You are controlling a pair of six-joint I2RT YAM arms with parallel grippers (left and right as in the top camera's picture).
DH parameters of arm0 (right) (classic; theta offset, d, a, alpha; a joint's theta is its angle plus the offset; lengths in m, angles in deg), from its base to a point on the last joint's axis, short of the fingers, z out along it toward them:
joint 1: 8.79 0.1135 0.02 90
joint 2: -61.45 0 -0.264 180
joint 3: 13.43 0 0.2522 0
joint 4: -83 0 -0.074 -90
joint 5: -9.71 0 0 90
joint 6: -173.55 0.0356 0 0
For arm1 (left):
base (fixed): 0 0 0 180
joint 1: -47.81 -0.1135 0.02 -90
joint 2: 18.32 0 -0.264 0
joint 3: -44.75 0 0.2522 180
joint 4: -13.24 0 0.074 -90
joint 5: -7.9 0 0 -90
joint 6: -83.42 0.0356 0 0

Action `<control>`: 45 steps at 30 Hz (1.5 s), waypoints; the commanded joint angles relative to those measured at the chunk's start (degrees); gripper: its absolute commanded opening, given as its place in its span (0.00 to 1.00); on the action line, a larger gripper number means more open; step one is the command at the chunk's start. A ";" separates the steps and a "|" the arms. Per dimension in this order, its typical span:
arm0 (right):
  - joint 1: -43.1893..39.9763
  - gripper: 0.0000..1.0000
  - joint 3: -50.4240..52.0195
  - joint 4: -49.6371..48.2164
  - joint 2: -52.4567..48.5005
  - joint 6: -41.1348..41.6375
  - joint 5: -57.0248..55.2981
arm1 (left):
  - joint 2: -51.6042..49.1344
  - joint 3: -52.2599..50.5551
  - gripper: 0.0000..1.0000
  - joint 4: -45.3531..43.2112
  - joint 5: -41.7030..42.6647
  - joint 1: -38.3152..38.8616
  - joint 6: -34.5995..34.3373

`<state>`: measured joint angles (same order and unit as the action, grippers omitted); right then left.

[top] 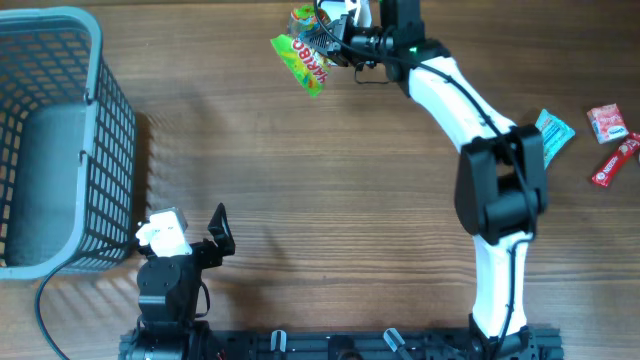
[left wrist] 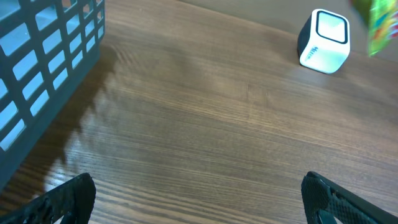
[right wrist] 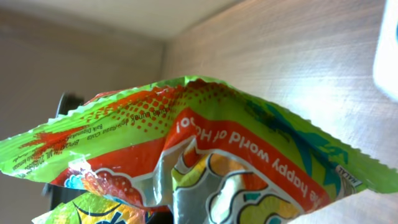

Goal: Scan the item barcode
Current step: 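Lift the Haribo bag and hold it before the scanner, then carry the Haribo bag to the right edge and release it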

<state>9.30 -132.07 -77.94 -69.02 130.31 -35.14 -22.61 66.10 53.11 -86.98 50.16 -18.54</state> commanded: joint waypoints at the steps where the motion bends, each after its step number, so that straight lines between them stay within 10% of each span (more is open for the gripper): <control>1: -0.17 0.05 -5.62 -1.79 -5.86 7.10 -7.37 | 0.04 -0.09 1.00 0.09 -0.79 -0.28 -0.70; 16: 0.42 0.05 -16.74 -4.81 -15.56 22.71 -22.25 | 0.04 -0.09 1.00 0.09 -0.79 -0.28 -0.70; 29: -1.73 0.05 -20.33 -4.11 -15.23 26.47 -9.60 | 0.04 -0.09 1.00 0.09 -0.79 -0.28 -0.70; 45: -32.57 0.05 -26.36 51.65 2.34 -10.86 -32.50 | 0.04 -0.09 1.00 0.09 -0.79 -0.28 -0.70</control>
<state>-18.39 -157.95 -28.54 -65.39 128.89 -57.74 -22.66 66.10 53.13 -87.01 50.16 -18.76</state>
